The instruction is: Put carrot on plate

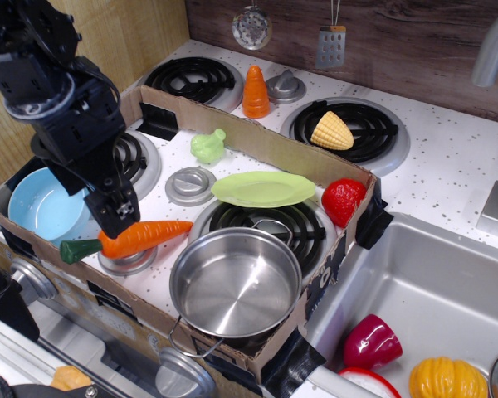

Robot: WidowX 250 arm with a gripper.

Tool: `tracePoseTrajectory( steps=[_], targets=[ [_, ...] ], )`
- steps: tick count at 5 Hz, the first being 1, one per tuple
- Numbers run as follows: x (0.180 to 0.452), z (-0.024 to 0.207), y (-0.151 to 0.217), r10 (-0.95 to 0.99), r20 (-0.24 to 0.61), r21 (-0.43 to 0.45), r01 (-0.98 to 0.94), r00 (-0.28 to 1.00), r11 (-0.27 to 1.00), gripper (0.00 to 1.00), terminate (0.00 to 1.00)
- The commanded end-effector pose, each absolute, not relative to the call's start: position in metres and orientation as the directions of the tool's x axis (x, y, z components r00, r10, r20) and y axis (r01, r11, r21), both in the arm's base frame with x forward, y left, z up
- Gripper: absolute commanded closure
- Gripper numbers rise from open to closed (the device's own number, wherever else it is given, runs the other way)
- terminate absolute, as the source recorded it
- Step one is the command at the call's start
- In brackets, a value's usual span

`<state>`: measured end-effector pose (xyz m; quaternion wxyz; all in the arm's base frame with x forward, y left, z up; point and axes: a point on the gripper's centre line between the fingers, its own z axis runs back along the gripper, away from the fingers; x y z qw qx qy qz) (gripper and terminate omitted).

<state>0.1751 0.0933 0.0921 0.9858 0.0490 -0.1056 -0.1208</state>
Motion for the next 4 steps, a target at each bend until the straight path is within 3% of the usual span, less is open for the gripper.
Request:
tracePoseTrajectory(
  steps=[1, 4],
  targets=[
    [0.188, 0.083, 0.104, -0.295, 0.178, 0.128, 0.275, 0.939, 0.953, 0.0, 0.0],
    [0.203, 0.053, 0.109, -0.309, 0.169, 0.062, 0.303, 0.936, 0.951, 0.0, 0.0]
  ],
)
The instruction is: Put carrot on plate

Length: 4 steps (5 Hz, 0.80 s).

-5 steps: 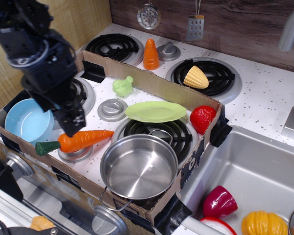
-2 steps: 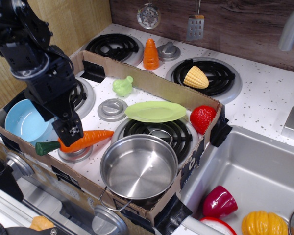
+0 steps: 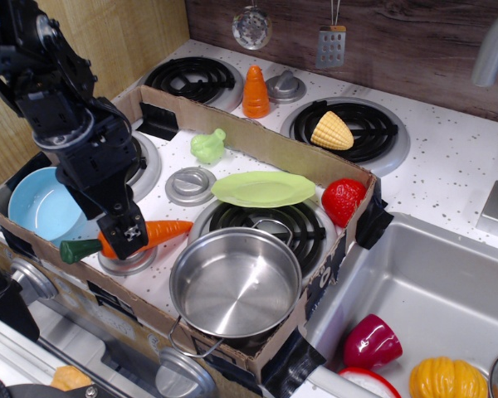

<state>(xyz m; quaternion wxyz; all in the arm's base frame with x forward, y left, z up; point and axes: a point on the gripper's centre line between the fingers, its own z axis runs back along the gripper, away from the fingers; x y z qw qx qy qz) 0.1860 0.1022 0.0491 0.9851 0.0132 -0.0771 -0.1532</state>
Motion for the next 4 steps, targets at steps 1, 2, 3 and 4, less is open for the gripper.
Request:
tracePoseTrajectory(
  steps=[1, 2, 3, 4],
  targets=[
    [0.207, 0.042, 0.113, -0.311, 0.172, 0.037, 0.309, 0.935, 0.95, 0.0, 0.0],
    [0.205, 0.031, 0.113, -0.302, 0.185, 0.019, 0.304, 0.935, 0.953, 0.0, 0.0],
    [0.201, 0.025, 0.111, -0.301, 0.19, 0.015, 0.304, 0.935, 0.953, 0.0, 0.0],
    [0.198, 0.025, 0.109, -0.294, 0.185, 0.013, 0.296, 0.938, 0.955, 0.0, 0.0]
  ],
)
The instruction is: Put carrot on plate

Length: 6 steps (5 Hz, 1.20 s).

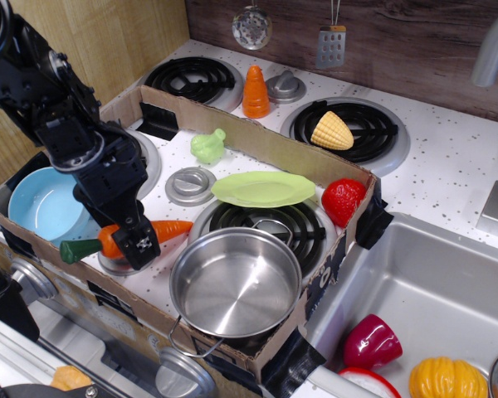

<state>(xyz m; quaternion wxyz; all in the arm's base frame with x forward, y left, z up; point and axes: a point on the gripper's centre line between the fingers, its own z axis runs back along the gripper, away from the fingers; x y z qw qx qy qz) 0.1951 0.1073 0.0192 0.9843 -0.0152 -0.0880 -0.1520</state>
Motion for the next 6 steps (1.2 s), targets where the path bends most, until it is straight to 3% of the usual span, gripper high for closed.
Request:
tracePoseTrajectory(
  steps=[1, 3, 6],
  targets=[
    [0.197, 0.027, 0.108, -0.3, 0.167, 0.007, 0.304, 0.939, 0.953, 1.0, 0.0],
    [0.203, 0.046, 0.104, -0.317, 0.107, 0.028, 0.316, 0.942, 0.948, 1.0, 0.0],
    [0.247, 0.107, 0.102, -0.326, 0.103, 0.212, 0.3, 0.94, 0.93, 1.0, 0.0]
  ],
)
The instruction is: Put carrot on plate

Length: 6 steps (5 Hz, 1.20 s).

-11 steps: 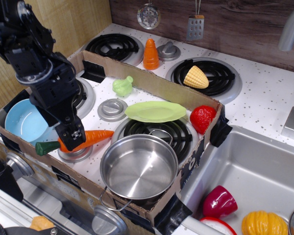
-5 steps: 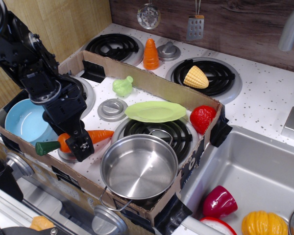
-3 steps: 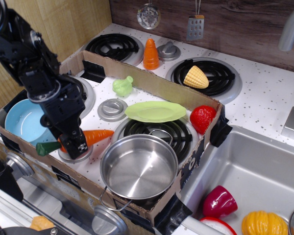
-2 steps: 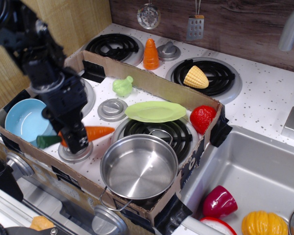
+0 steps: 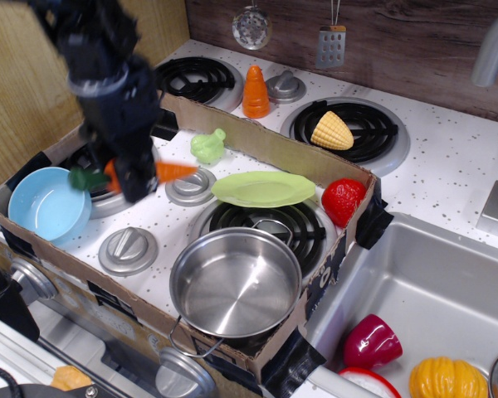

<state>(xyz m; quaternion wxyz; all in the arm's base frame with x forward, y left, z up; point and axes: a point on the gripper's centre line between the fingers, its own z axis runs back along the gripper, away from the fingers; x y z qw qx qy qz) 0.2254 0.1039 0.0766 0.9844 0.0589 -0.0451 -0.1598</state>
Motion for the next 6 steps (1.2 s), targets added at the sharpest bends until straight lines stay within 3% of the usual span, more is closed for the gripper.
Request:
tracePoseTrajectory(
  steps=[1, 3, 4, 6],
  targets=[
    [0.258, 0.112, 0.091, -0.335, 0.131, 0.211, 0.304, 0.933, 0.929, 1.0, 0.0],
    [0.272, 0.095, 0.06, -0.343, 0.234, 0.081, 0.333, 0.91, 0.939, 1.0, 0.0],
    [0.286, 0.083, 0.038, -0.453, 0.266, 0.045, 0.458, 0.851, 0.888, 1.0, 0.0],
    [0.29, 0.066, 0.025, -0.772, 0.385, 0.156, 0.789, 0.505, 0.595, 1.0, 0.0]
  ],
)
